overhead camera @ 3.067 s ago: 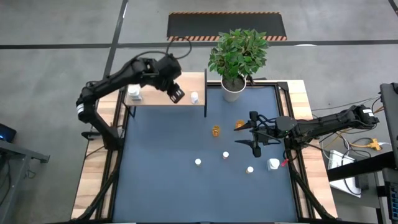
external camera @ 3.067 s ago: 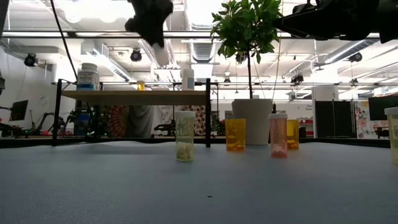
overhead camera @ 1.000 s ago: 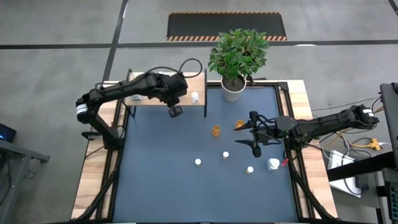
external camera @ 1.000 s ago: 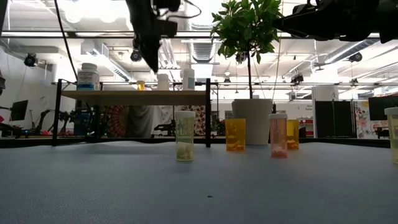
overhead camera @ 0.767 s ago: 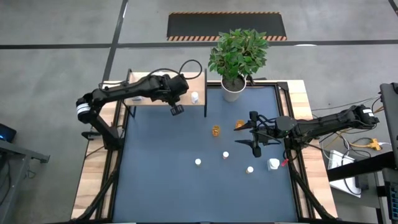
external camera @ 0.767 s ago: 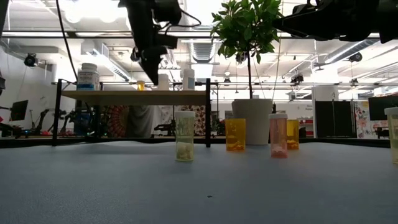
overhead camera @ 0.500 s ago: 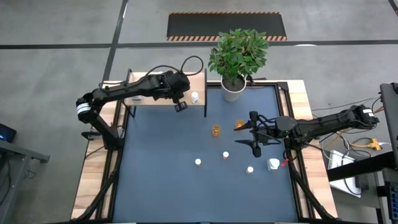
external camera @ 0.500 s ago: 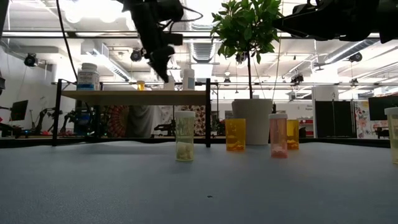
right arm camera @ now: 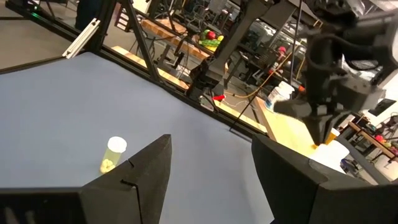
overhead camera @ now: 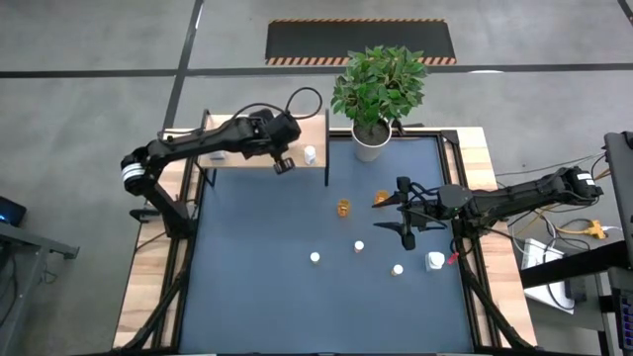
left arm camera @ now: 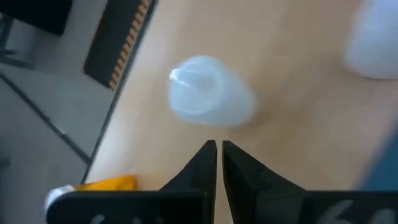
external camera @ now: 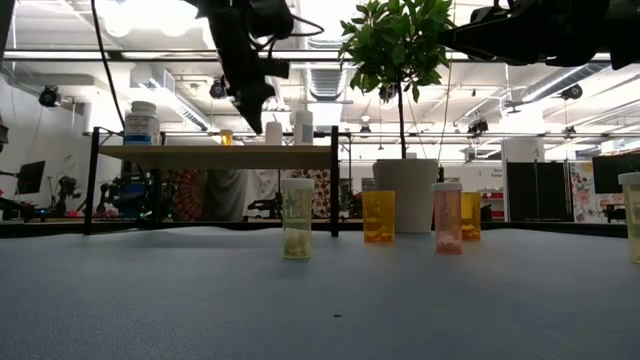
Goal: Pick and place medicine bottles onto shelf by color
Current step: Put the transparent pill bottle on the shelf, then put the left orange pill bottle on the shelf
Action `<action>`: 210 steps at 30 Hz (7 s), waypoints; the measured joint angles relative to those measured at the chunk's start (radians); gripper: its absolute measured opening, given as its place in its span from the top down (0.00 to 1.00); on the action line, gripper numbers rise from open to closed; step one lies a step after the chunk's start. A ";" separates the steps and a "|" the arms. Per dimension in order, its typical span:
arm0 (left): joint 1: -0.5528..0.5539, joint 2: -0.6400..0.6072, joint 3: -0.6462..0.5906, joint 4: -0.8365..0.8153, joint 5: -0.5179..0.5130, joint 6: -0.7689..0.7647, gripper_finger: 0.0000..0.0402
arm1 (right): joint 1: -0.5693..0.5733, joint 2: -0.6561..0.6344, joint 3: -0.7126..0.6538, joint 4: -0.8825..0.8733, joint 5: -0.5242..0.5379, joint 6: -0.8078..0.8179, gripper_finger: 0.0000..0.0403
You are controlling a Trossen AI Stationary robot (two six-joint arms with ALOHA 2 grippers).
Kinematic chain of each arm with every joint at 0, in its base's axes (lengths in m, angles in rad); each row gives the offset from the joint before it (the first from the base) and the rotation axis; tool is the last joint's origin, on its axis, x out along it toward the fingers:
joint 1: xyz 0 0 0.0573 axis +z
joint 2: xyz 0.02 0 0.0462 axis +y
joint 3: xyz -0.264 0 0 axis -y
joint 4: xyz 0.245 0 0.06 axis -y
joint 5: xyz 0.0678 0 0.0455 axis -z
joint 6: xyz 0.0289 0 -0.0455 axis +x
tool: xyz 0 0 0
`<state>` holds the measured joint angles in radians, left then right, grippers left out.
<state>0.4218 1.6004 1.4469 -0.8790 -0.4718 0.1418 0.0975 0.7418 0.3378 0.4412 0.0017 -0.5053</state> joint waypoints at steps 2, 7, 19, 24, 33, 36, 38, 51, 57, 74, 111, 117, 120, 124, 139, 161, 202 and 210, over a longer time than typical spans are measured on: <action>0.013 0.016 -0.001 0.019 0.000 0.001 0.98 | 0.000 0.000 0.000 0.000 0.000 0.000 0.47; 0.024 0.053 -0.001 0.078 0.005 0.026 0.98 | 0.000 0.000 0.000 -0.002 0.000 0.000 0.47; 0.024 0.071 -0.002 0.169 0.034 0.093 0.98 | 0.000 0.000 0.000 -0.002 0.000 -0.004 0.47; 0.023 0.071 -0.002 0.216 0.064 0.179 0.98 | 0.000 0.000 0.000 -0.002 0.001 -0.004 0.47; 0.023 0.069 -0.002 0.249 0.126 0.215 0.98 | 0.000 0.000 0.000 -0.002 0.001 -0.004 0.47; 0.023 0.068 -0.002 0.247 0.126 0.214 0.98 | 0.000 0.000 0.000 -0.003 0.001 -0.004 0.47; 0.023 0.067 -0.002 0.246 0.126 0.214 0.98 | 0.000 0.000 0.000 -0.002 0.001 -0.004 0.47; 0.023 0.067 -0.001 0.279 0.132 0.214 0.98 | 0.000 0.000 0.000 -0.003 0.001 -0.004 0.47; 0.023 0.063 -0.001 0.273 0.131 0.206 0.98 | 0.000 0.000 0.000 -0.003 0.001 -0.004 0.47; -0.260 -0.114 0.005 0.270 0.118 -0.016 0.98 | 0.000 0.000 0.000 -0.004 0.001 0.001 0.47; -0.777 -0.605 -0.733 0.851 -0.039 0.073 0.98 | 0.000 0.392 0.253 -0.027 0.131 0.461 0.47; -0.778 -0.704 -0.793 0.872 -0.039 0.047 0.98 | -0.006 0.497 0.422 -0.296 0.161 0.428 0.47; -0.779 -0.748 -0.824 0.861 -0.039 0.042 0.98 | -0.017 0.558 0.512 -0.441 0.159 0.406 0.47; -0.779 -0.800 -0.836 0.864 -0.039 0.035 0.98 | -0.038 0.640 0.629 -0.656 0.157 0.372 0.47; -0.778 -0.923 -0.923 0.926 -0.043 0.101 0.98 | -0.123 0.925 0.862 -0.994 0.157 0.310 0.47; -0.778 -0.933 -0.925 0.925 -0.042 0.131 0.98 | -0.157 0.969 0.894 -1.044 0.147 0.258 0.93; -0.777 -0.930 -0.936 1.038 -0.058 0.207 0.98 | -0.040 1.033 1.551 -1.199 0.068 0.084 0.98; -0.777 -0.930 -0.936 1.089 -0.057 0.207 0.98 | -0.073 1.217 1.825 -1.397 0.238 0.028 0.98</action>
<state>-0.3553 0.6708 0.5114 0.2101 -0.5290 0.3485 0.0241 1.9586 2.1624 -0.9553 0.2400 -0.4778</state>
